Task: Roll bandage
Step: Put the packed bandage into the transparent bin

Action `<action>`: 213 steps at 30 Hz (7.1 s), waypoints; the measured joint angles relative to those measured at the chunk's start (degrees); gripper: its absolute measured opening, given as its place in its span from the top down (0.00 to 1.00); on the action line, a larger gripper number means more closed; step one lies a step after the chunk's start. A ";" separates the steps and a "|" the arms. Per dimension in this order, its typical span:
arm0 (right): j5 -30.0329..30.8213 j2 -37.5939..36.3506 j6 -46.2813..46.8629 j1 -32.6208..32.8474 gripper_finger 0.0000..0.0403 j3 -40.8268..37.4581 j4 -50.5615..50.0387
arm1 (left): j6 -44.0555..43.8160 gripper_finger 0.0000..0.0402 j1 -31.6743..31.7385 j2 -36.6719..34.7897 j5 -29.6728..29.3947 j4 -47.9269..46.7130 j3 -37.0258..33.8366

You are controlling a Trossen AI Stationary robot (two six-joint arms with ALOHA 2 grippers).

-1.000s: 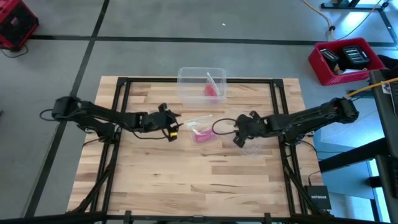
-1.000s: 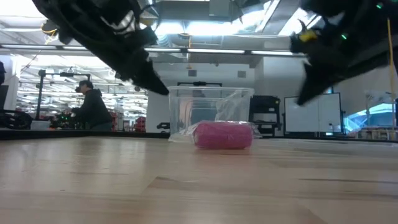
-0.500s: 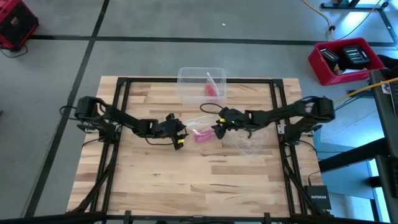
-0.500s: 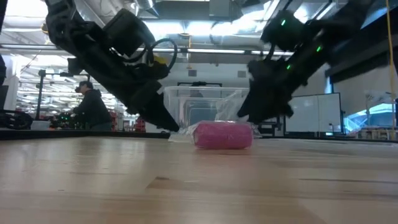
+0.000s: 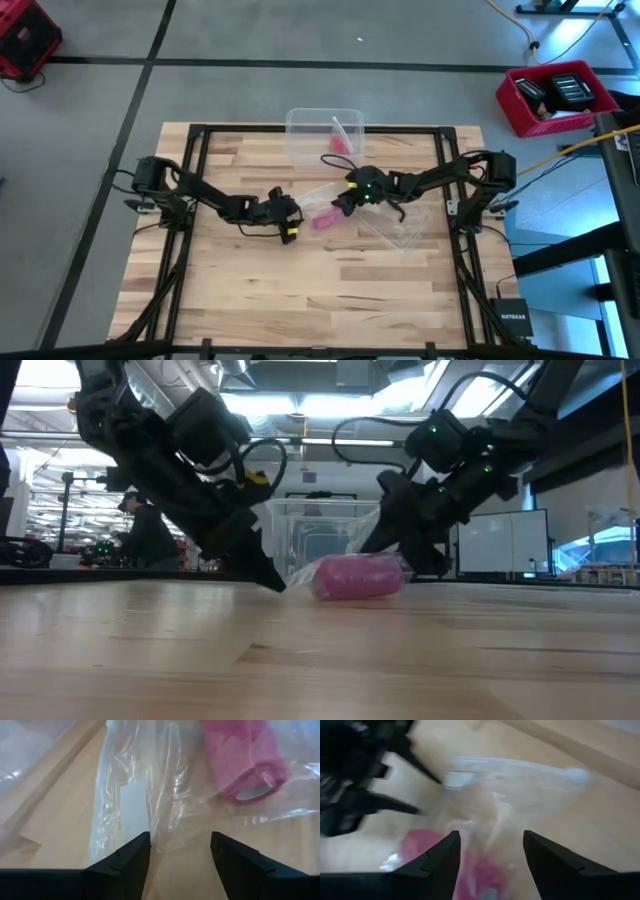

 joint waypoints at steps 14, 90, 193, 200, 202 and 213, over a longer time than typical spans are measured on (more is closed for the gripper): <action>-2.20 0.00 -8.12 2.33 0.87 0.23 2.85 | -0.84 0.50 -0.09 1.82 0.00 4.61 0.39; -0.68 -19.13 -39.49 4.21 0.46 18.62 -34.05 | 31.71 1.00 5.33 -23.05 11.17 -6.62 0.46; 37.10 1.00 -21.89 0.09 0.98 36.41 -19.70 | 20.71 0.63 6.84 -46.51 -1.79 -32.72 0.48; 40.53 2.06 -17.06 -2.25 0.94 36.43 -25.34 | 20.64 0.63 6.84 -46.51 -1.79 -32.69 0.47; 40.61 2.58 -14.72 -2.75 0.94 36.47 -26.57 | 20.60 0.63 6.84 -46.51 -1.79 -32.58 0.46; 43.91 3.24 -4.77 -2.96 0.93 24.64 -15.94 | 19.64 0.63 6.84 -46.51 -1.79 -32.33 0.45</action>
